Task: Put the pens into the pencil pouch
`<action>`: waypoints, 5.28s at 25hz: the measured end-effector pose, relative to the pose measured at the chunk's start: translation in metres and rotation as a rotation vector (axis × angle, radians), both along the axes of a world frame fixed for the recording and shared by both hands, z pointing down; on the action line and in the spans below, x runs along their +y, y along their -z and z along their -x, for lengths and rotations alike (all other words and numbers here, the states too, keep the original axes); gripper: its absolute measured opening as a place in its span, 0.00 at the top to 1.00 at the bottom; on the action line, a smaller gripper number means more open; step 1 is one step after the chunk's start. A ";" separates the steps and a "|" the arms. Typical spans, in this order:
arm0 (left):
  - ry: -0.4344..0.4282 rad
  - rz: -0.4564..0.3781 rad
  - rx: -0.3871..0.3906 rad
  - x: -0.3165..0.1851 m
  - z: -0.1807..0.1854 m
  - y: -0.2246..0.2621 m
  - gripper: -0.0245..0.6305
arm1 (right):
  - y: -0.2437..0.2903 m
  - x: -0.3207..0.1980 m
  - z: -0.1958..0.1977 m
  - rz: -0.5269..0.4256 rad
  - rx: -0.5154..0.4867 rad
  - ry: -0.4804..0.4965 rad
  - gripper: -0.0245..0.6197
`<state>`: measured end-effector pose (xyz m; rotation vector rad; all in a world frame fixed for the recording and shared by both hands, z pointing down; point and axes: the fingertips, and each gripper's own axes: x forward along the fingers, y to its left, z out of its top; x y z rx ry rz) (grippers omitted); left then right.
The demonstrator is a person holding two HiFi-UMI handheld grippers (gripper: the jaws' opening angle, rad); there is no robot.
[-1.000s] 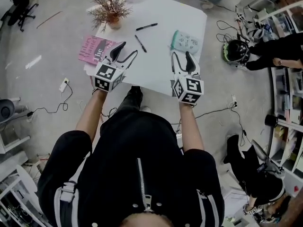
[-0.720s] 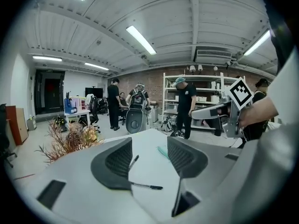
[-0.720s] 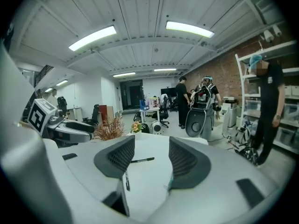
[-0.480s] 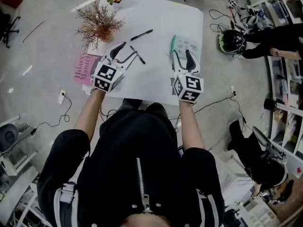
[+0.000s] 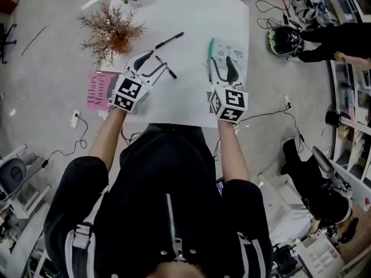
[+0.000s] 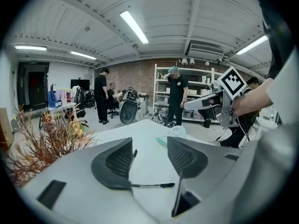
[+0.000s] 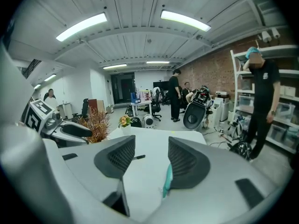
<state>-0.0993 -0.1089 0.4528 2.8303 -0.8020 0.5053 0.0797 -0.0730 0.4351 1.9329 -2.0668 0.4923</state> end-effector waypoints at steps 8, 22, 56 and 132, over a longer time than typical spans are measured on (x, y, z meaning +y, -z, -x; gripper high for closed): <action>-0.015 0.049 -0.056 -0.013 -0.008 -0.029 0.60 | -0.030 -0.021 -0.013 0.064 -0.006 0.007 0.63; -0.049 0.083 -0.167 -0.011 -0.007 -0.074 0.60 | -0.126 -0.041 -0.024 0.254 0.070 0.075 0.63; -0.272 0.035 -0.522 0.000 0.000 -0.152 0.60 | -0.207 -0.043 -0.049 0.481 -0.003 -0.001 0.88; -0.510 0.076 -0.648 -0.001 -0.090 -0.152 0.89 | -0.155 -0.020 -0.063 0.359 -0.164 0.127 0.90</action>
